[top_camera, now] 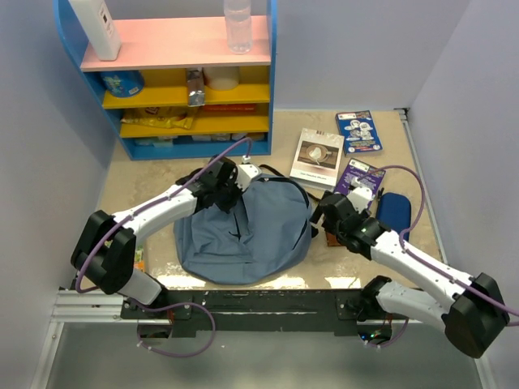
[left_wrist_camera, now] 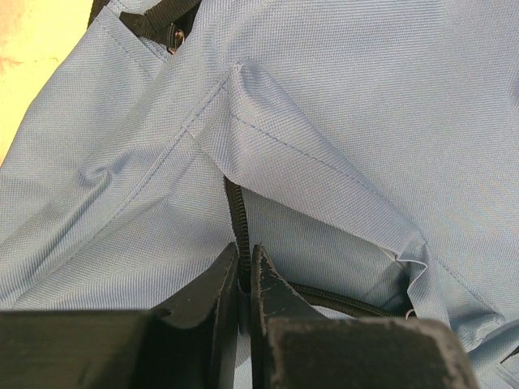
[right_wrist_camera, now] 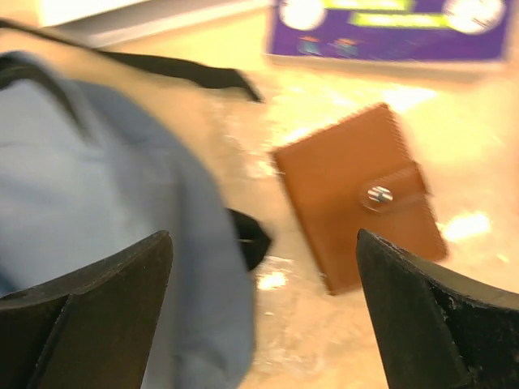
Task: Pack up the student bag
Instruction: Pick up the personal item from the center of the board, then place the personal item in the student bag.
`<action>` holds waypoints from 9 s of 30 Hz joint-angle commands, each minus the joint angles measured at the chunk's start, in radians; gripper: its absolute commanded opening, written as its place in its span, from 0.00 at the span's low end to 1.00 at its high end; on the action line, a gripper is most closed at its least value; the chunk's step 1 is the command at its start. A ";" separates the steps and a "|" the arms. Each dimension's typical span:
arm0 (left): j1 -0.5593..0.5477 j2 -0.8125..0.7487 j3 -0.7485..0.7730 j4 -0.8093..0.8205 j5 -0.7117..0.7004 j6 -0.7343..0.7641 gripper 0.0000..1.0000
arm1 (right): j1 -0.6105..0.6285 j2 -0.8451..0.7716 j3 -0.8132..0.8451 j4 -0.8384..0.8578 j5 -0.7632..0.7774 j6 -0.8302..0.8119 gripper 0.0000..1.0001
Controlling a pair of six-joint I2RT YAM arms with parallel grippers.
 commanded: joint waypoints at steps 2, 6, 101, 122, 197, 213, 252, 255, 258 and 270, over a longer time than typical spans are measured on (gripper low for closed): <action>0.014 -0.022 0.003 0.028 -0.003 0.031 0.11 | -0.049 0.040 0.048 -0.265 0.106 0.214 0.99; 0.020 -0.027 0.003 0.025 0.001 0.034 0.11 | -0.139 0.137 0.090 -0.318 0.124 0.256 0.99; 0.023 -0.014 0.037 -0.004 0.006 0.011 0.08 | -0.106 0.206 -0.125 0.465 -0.602 -0.146 0.37; 0.023 -0.011 0.040 -0.009 0.011 0.008 0.08 | -0.064 0.129 0.080 0.124 -0.325 -0.208 0.00; 0.124 -0.034 0.104 -0.110 0.299 0.041 0.00 | 0.149 0.477 0.140 0.811 -0.646 0.071 0.00; 0.124 -0.054 0.112 -0.147 0.386 0.060 0.00 | 0.166 0.638 0.179 1.000 -0.391 0.223 0.00; 0.135 0.054 0.125 -0.115 0.474 0.006 0.00 | 0.310 0.553 0.032 1.214 -0.308 -0.019 0.58; 0.135 0.084 0.133 -0.101 0.455 -0.011 0.00 | 0.319 0.459 -0.002 1.172 -0.348 -0.083 0.60; 0.135 0.114 0.144 -0.099 0.455 -0.014 0.03 | 0.347 0.375 -0.028 1.130 -0.376 -0.163 0.58; 0.170 0.079 0.286 -0.168 0.460 -0.024 0.56 | 0.511 0.462 0.131 0.845 -0.327 -0.602 0.62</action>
